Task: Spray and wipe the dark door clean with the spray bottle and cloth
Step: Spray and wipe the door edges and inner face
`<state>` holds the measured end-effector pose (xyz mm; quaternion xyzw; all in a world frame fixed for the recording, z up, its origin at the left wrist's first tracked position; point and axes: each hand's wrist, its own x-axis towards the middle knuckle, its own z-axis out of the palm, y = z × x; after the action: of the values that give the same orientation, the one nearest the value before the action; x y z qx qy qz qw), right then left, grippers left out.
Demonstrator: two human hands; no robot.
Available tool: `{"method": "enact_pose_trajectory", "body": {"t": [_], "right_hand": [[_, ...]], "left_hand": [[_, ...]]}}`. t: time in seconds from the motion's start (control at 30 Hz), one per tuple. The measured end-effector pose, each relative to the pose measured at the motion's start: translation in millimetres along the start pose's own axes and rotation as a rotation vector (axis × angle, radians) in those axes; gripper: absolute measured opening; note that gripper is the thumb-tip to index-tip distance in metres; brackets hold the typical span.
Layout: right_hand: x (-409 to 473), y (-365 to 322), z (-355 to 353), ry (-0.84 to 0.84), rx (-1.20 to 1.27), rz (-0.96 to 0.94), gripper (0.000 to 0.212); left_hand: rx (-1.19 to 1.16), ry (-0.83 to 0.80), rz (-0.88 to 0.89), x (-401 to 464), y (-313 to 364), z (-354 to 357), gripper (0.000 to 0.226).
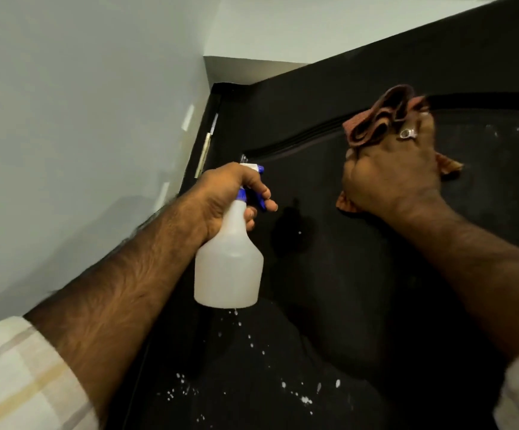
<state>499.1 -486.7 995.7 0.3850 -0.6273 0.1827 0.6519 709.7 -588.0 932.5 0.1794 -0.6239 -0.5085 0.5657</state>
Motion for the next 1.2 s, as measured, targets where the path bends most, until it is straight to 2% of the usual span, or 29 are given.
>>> {"method": "enact_pose_trajectory", "body": {"t": [0.13, 0.3, 0.4, 0.5, 0.57, 0.67, 0.73, 0.77, 0.97, 1.2], "right_hand": [[21.1, -54.2, 14.6, -0.068, 0.026, -0.323, 0.066], [12.2, -99.2, 21.3, -0.122, 0.029, -0.427, 0.069], [-25.8, -96.2, 17.9, -0.097, 0.082, -0.543, 0.068], [-69.7, -84.8, 8.6, -0.207, 0.105, -0.676, 0.073], [-77.8, -70.0, 7.8, -0.186, 0.107, -0.657, 0.076], [-45.2, -42.5, 6.5, -0.03, 0.146, -0.411, 0.076], [-12.9, -29.8, 4.4, -0.037, 0.14, -0.294, 0.081], [1.3, -29.5, 4.1, -0.073, 0.123, -0.293, 0.084], [43.1, -71.8, 17.7, -0.146, 0.066, -0.618, 0.074], [67.0, -157.0, 38.0, -0.166, 0.03, -0.682, 0.07]], "left_hand": [[0.018, 0.11, 0.03, -7.6, -8.2, -37.8, 0.02], [0.097, 0.181, -0.025, -21.1, -33.6, -68.6, 0.024], [0.12, 0.189, -0.048, -24.2, -47.3, -66.0, 0.029], [0.115, 0.166, -0.082, -29.5, -54.7, -57.3, 0.027], [0.101, 0.15, -0.1, -32.6, -55.2, -54.0, 0.031], [0.092, 0.131, -0.074, -32.9, -48.0, -54.6, 0.028], [0.072, 0.138, -0.054, -30.8, -40.5, -58.5, 0.024], [0.061, 0.143, -0.047, -29.1, -36.9, -61.9, 0.023], [0.068, 0.17, -0.032, -13.6, -27.1, -77.7, 0.02], [0.1, 0.262, -0.094, -5.7, -61.2, -94.3, 0.024]]}}
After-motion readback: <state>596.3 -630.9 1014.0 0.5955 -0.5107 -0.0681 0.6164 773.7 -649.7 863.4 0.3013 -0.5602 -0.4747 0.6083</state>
